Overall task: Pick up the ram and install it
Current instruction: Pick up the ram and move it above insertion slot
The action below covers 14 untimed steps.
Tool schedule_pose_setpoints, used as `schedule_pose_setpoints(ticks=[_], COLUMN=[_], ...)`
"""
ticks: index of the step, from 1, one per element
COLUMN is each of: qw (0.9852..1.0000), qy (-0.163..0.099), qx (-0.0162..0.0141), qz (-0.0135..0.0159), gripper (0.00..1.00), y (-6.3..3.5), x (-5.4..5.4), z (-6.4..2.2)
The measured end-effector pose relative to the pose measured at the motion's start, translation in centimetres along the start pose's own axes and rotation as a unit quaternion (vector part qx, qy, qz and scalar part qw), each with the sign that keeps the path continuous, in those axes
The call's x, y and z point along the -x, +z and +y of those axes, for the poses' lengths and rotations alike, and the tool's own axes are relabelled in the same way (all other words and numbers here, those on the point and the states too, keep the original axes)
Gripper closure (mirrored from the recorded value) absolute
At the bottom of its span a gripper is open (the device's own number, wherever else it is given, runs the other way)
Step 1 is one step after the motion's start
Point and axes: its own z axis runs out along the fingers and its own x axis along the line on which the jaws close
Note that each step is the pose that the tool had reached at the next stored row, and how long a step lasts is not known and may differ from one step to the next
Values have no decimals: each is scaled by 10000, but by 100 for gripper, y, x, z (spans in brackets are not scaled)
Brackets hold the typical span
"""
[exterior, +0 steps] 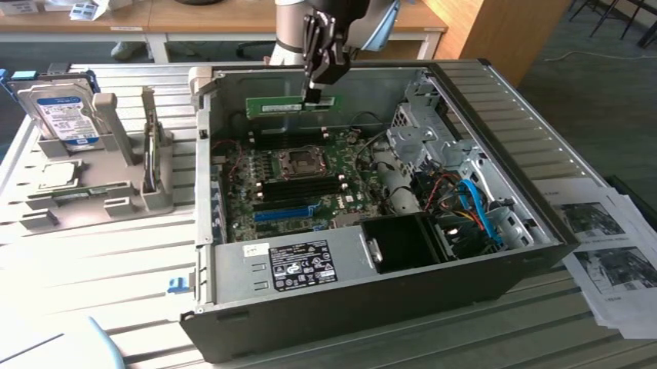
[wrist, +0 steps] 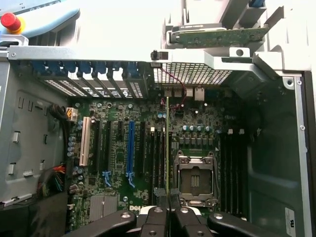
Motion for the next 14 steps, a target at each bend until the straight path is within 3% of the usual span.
schedule_pose_setpoints(ticks=[14], qw=[10000], qy=[-1], qx=[0], qz=[-11], gripper=[89], y=[105], x=[-10], z=[-38])
